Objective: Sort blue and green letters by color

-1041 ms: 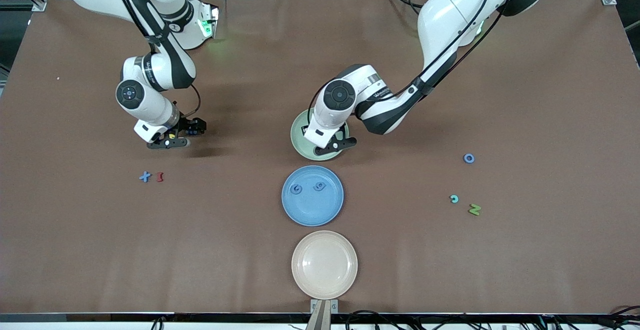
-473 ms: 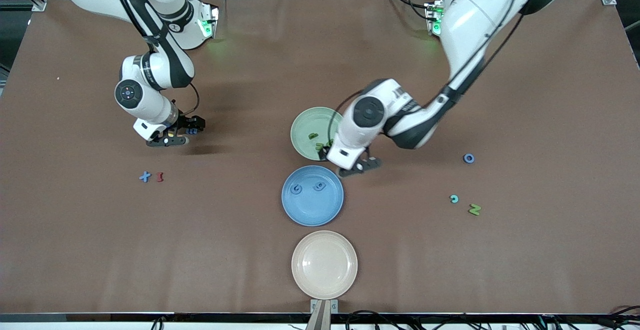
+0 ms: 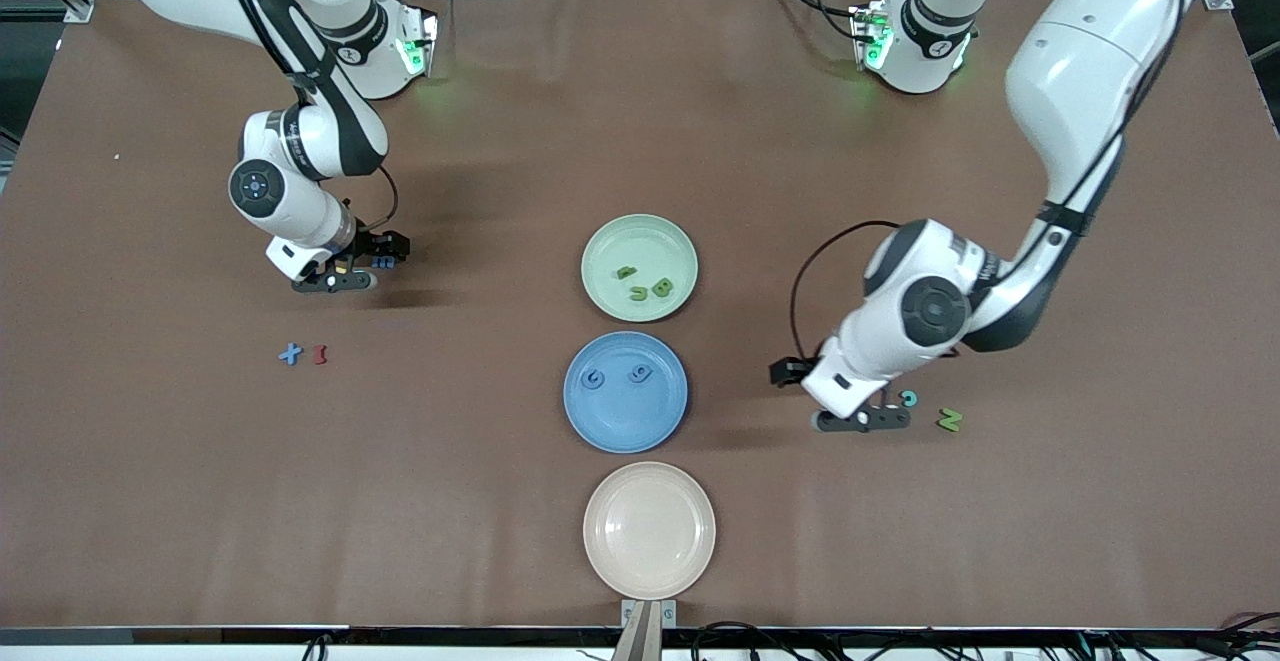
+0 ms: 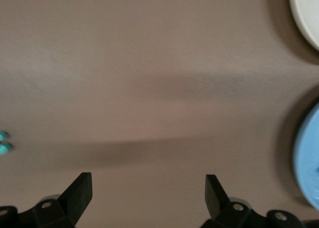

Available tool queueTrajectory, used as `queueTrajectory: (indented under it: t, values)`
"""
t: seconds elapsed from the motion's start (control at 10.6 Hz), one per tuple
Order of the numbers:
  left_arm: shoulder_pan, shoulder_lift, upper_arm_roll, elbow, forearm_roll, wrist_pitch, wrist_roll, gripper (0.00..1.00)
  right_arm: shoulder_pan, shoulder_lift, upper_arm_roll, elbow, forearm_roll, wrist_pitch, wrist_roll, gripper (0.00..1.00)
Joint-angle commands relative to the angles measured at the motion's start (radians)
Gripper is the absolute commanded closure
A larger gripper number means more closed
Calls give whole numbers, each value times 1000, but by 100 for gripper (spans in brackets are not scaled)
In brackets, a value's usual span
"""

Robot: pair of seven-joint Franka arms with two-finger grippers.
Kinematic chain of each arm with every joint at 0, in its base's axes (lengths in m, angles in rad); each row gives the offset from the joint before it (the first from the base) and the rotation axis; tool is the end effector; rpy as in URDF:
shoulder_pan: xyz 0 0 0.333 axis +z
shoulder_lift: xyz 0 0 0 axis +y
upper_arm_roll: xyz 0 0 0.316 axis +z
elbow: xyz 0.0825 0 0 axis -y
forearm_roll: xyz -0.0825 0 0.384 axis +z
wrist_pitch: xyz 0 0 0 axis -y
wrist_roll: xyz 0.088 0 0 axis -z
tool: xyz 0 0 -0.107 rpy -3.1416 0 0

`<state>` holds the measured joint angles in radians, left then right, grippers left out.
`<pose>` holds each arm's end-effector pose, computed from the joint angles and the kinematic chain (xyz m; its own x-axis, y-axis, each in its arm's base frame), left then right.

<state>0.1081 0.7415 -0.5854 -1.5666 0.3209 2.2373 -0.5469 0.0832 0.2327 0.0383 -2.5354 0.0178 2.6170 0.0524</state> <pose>0.6565 -0.2552 0.2656 0.9999 0.0110 -0.0058 0.0117 -0.9904 0.1379 0.4377 0.0540 0.1751 0.9871 0.0526 -0.1511 0.0521 -0.9986 -0.0074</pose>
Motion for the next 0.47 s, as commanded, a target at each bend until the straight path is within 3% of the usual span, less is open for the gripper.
queueTrajectory:
  t: [0.0,0.19,0.38]
  values:
    - [83,-5,-8,-12,125,-10,189,0,-26,-6,22,-22,-1,17,-2,0]
    - [125,2,16,-13,237,-10,275,0,-26,14,23,-22,-1,41,-2,5]
    - [146,10,56,-12,236,14,398,0,-26,28,23,-22,-1,41,0,17]
